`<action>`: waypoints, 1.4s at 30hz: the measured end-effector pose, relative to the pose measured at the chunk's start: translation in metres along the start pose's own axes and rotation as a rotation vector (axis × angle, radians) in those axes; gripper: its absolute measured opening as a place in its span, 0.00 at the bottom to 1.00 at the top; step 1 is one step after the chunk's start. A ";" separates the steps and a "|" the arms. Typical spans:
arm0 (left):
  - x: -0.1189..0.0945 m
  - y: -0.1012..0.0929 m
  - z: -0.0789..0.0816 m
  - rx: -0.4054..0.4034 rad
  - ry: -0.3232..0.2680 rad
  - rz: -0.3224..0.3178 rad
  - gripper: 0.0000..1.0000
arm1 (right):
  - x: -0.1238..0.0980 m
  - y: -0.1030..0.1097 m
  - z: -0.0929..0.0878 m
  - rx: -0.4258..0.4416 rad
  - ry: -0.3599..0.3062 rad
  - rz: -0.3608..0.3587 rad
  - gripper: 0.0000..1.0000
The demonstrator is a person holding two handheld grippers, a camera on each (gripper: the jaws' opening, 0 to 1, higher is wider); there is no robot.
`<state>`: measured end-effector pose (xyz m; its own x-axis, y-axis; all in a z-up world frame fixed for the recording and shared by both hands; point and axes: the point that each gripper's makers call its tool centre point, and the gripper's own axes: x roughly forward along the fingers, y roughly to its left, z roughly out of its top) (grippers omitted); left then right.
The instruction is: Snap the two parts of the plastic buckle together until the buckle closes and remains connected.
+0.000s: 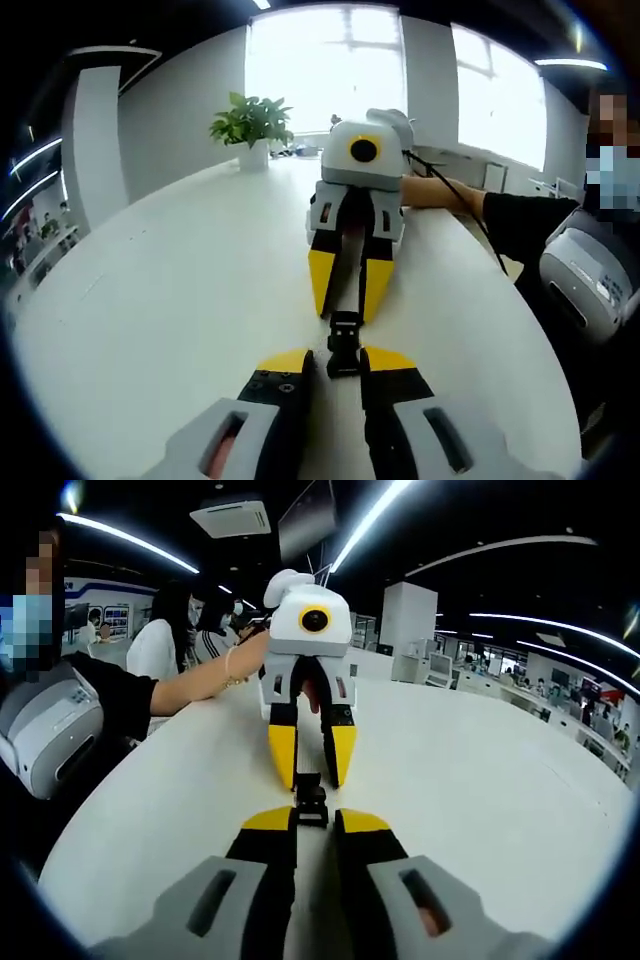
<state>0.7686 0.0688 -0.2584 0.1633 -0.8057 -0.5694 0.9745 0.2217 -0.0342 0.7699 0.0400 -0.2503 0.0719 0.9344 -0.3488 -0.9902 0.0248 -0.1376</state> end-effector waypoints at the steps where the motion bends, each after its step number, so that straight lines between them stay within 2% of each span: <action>1: -0.001 0.000 -0.001 -0.003 0.004 0.000 0.18 | 0.000 0.000 0.000 0.001 0.001 0.001 0.15; 9: 0.000 -0.002 -0.002 -0.018 0.014 0.001 0.13 | 0.002 0.003 0.001 -0.002 0.018 -0.006 0.13; 11: 0.001 -0.002 -0.001 -0.036 0.009 0.000 0.12 | 0.002 0.003 0.001 0.001 0.026 -0.007 0.13; 23: 0.003 -0.004 -0.001 -0.024 -0.005 -0.009 0.12 | 0.003 0.003 0.001 0.002 0.052 0.001 0.11; 42: 0.003 -0.006 -0.002 -0.042 -0.004 -0.016 0.10 | 0.006 0.003 0.001 0.011 0.054 0.023 0.11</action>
<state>0.7633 0.0663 -0.2610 0.1489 -0.8116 -0.5649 0.9696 0.2321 -0.0778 0.7670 0.0464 -0.2521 0.0549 0.9143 -0.4012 -0.9929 0.0075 -0.1187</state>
